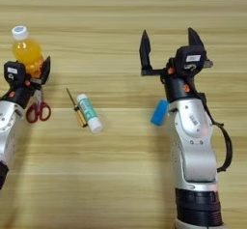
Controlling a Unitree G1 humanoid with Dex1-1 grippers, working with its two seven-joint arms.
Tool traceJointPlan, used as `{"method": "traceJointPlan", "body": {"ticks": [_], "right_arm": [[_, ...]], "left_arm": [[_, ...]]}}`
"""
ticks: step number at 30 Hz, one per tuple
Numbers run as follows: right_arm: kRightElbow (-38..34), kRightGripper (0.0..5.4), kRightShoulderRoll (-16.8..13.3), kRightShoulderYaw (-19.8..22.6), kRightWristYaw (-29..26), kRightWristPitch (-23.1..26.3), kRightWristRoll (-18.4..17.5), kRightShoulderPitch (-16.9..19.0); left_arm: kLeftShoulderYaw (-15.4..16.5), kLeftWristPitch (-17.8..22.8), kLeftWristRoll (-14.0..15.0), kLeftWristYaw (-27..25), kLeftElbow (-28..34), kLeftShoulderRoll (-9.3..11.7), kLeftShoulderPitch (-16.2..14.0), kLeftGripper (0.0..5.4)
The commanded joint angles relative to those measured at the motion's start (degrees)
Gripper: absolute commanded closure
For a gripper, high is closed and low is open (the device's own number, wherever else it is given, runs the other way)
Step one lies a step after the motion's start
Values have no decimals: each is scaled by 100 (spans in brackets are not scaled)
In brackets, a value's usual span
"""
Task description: Move the objects on the table
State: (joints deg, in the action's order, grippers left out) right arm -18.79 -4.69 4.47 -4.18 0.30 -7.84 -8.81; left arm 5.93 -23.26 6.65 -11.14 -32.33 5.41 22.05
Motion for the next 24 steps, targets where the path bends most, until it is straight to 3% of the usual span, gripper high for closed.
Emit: {"method": "traceJointPlan", "body": {"ticks": [1, 14, 24], "right_arm": [[133, 0, 22, -22, 61, -39, 107, -138], [270, 0, 108, -84, 183, -22, 263, -224], [270, 0, 138, -102, 164, -4, 281, -224]], "left_arm": [[224, -53, -191, 478, -256, 222, 250, 202], [378, 18, -661, 1361, -823, 597, 84, 202], [300, 20, -699, 1439, -895, 447, -75, 202]]}}
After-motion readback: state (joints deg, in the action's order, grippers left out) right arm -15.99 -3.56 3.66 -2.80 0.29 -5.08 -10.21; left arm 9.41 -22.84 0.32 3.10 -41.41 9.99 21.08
